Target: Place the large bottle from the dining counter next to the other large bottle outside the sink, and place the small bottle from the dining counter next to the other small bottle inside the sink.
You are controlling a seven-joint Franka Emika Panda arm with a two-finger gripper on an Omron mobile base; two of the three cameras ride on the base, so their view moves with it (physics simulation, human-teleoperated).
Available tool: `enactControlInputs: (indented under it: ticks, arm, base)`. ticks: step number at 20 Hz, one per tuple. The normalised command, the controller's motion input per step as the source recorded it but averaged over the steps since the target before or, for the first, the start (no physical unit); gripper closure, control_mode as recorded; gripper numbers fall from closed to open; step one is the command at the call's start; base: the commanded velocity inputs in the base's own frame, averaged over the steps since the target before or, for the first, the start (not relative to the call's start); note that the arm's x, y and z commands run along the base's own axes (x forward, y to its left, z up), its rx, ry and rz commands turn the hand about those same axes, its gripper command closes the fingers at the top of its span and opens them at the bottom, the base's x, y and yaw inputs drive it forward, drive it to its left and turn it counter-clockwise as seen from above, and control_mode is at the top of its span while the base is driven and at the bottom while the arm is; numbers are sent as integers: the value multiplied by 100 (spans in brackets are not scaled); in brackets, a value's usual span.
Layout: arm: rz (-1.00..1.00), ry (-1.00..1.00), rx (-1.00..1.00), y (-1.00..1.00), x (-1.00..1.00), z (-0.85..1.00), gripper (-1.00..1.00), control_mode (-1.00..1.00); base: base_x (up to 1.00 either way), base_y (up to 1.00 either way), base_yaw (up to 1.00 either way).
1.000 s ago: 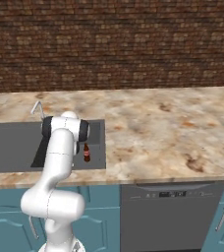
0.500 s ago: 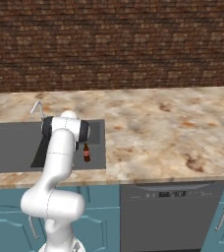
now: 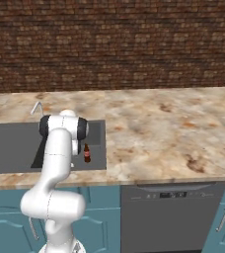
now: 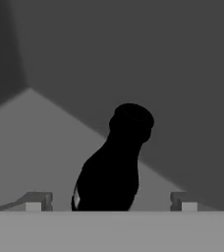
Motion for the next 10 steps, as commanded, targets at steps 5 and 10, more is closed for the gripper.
enactControlInputs:
  ticks: [5, 10]
  arm:
    - [0, -11, -1, -6, -17, 7, -100, -100]
    - [0, -15, 0, 0, -25, 31, -100, -100]
  base:
    - [0, 0, 0]
    - [0, 0, 0]
